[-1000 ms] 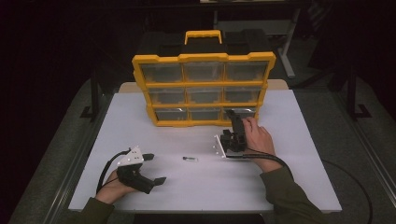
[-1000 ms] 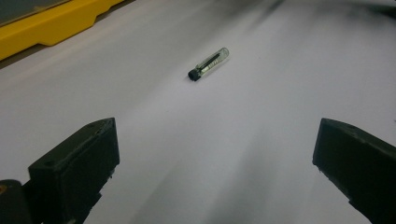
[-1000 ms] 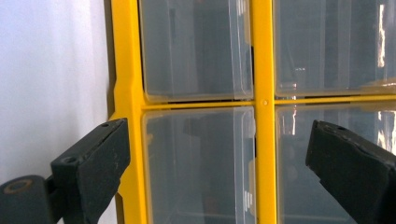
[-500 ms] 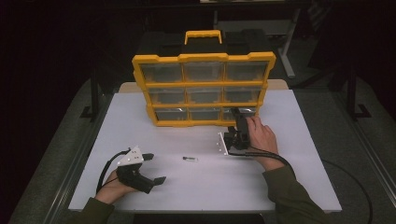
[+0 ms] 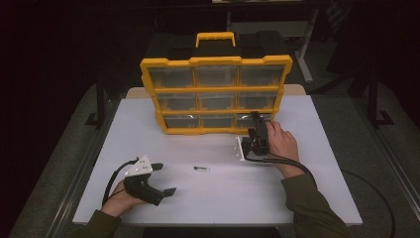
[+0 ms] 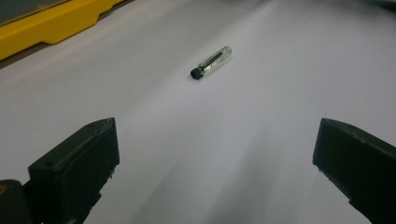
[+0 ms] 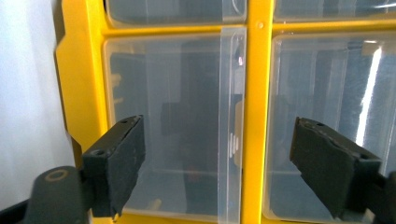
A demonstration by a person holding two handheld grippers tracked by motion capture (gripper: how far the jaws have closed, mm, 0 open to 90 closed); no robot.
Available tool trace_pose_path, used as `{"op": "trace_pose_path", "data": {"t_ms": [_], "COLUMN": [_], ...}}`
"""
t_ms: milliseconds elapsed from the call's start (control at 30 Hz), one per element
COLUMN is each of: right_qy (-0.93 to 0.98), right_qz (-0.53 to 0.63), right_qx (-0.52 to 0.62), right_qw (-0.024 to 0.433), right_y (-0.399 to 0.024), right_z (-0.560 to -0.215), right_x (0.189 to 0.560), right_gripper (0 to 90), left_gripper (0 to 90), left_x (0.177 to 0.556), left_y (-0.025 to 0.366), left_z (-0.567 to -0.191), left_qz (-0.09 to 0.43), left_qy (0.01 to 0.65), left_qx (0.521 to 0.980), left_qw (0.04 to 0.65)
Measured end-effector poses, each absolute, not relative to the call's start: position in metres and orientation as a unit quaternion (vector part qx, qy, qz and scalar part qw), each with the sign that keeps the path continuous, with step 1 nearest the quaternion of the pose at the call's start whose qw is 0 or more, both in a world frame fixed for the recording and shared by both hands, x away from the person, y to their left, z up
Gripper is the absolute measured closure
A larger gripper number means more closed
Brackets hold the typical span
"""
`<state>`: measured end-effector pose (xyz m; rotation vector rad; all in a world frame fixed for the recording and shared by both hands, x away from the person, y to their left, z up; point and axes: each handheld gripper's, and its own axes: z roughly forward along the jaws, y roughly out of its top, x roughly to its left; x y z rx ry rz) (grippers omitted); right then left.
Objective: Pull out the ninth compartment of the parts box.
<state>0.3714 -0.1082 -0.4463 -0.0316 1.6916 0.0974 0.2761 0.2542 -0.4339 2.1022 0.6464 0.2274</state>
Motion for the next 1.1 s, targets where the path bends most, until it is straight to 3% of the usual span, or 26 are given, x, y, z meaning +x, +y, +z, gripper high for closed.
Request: {"op": "trace_pose_path", "data": {"t_ms": [267, 767, 1100], "right_qy": [0.745, 0.741, 0.737], "right_qz": [0.038, 0.027, 0.023], "right_qx": [-0.002, 0.012, 0.008], "right_qw": [0.666, 0.67, 0.676], "right_y": [-0.1105, -0.1094, -0.1085], "right_z": [-0.4489, -0.4491, -0.4495], "right_x": [0.3728, 0.3729, 0.3745], "right_gripper": [24.5, 49.6, 61.7], "left_gripper": [0.3, 0.4, 0.4], "left_x": [0.2759, 0.276, 0.276], "left_y": [0.2543, 0.254, 0.2543], "left_z": [-0.4339, -0.4343, -0.4337], "left_qz": [0.091, 0.092, 0.092], "left_qy": [0.261, 0.261, 0.26], "left_qx": [0.85, 0.85, 0.85], "left_qw": [0.448, 0.449, 0.449]}}
